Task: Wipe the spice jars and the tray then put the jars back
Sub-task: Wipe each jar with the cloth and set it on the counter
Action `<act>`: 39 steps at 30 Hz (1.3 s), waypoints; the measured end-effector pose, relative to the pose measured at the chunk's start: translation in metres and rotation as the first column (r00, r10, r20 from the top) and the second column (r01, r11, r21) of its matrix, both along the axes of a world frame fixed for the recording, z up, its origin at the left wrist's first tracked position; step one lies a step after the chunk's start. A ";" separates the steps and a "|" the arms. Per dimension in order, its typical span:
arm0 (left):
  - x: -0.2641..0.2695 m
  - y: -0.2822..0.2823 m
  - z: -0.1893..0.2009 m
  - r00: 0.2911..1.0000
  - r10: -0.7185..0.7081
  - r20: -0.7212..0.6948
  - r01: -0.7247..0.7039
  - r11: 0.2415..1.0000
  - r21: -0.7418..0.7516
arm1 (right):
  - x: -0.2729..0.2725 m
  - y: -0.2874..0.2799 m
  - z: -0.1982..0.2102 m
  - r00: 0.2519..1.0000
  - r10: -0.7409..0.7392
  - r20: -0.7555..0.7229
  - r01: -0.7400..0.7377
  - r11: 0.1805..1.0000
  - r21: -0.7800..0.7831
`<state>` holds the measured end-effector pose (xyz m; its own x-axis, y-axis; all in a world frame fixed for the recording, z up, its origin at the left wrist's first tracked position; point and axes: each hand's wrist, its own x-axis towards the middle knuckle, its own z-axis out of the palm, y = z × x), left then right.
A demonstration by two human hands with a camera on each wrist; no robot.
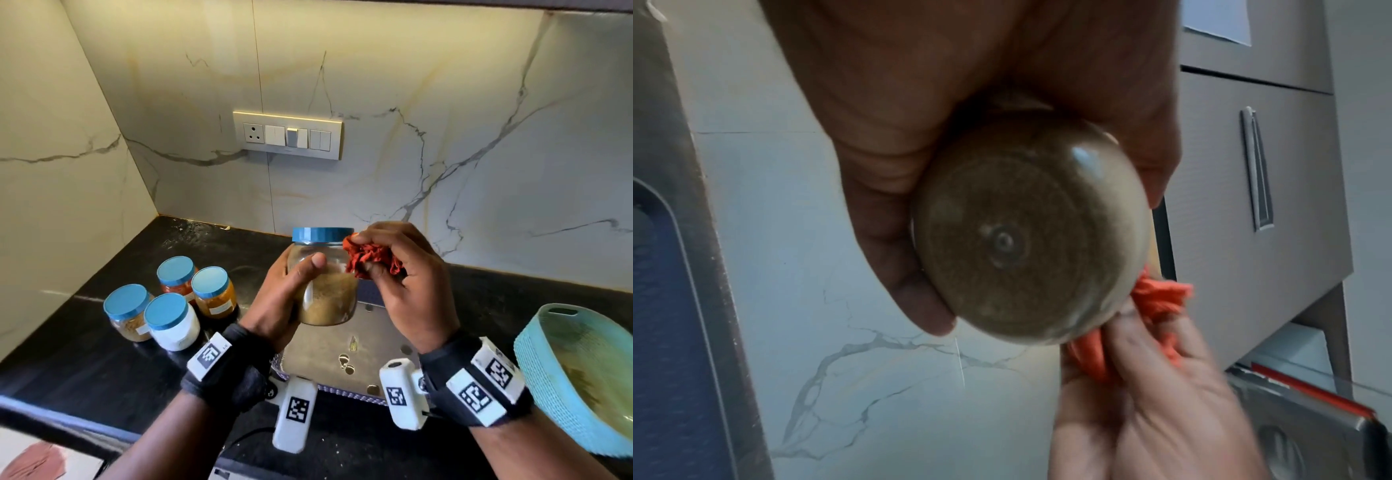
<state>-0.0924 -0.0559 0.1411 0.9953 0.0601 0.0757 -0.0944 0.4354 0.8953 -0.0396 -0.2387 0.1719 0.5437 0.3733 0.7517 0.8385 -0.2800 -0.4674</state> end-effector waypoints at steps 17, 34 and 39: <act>0.001 0.010 0.007 0.999 -0.047 0.003 0.047 0.986 -0.160 | -0.034 -0.002 -0.023 0.989 0.105 0.109 -0.092 0.989 -0.113; 0.008 0.027 -0.012 0.995 0.016 -0.099 -0.035 0.981 -0.191 | -0.020 0.014 -0.023 0.973 0.141 0.180 -0.086 0.954 -0.286; 0.005 0.038 -0.006 0.994 -0.063 -0.089 0.079 0.978 0.192 | -0.017 0.009 -0.025 0.950 0.203 0.236 -0.096 0.912 -0.399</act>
<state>-0.0870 -0.0183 0.1347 0.9998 -0.0185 -0.0026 0.0072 0.2551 0.9669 -0.0561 -0.2297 0.1469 0.2584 0.7189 0.6453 0.9621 -0.2519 -0.1046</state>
